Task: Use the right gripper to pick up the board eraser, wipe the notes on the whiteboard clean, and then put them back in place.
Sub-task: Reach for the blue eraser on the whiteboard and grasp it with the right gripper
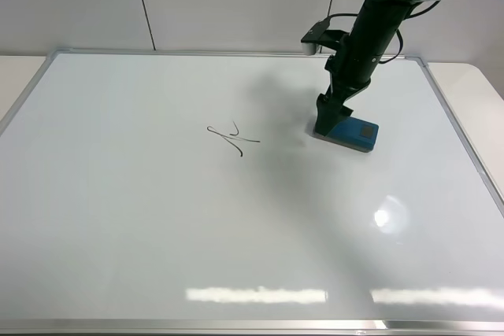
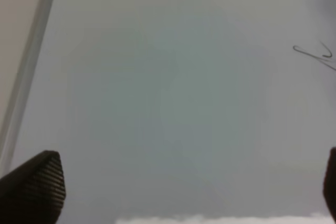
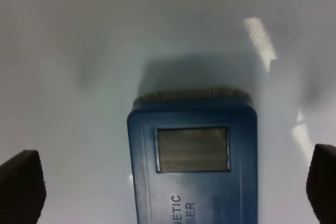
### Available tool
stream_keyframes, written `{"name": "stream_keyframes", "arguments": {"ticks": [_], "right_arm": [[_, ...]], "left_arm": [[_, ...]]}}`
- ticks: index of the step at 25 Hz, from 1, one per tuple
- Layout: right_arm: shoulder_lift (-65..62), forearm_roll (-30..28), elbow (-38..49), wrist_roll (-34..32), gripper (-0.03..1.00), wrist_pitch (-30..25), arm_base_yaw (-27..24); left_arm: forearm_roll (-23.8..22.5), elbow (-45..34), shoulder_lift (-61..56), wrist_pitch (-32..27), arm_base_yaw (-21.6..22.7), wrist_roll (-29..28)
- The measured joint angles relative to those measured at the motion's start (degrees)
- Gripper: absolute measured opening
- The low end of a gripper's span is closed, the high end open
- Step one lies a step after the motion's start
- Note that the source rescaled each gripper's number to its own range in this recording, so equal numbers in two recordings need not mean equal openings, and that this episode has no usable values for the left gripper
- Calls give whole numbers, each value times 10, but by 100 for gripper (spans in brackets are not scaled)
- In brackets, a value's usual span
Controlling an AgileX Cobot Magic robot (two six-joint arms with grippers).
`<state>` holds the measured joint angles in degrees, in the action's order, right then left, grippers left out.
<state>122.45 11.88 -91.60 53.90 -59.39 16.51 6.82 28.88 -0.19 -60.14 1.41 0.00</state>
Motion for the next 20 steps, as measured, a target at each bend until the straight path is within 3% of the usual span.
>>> {"name": "stream_keyframes", "arguments": {"ticks": [20], "right_arm": [[2,-21,0,0,100,9,0]], "left_arm": [[0,0,0,0,0,0]]}}
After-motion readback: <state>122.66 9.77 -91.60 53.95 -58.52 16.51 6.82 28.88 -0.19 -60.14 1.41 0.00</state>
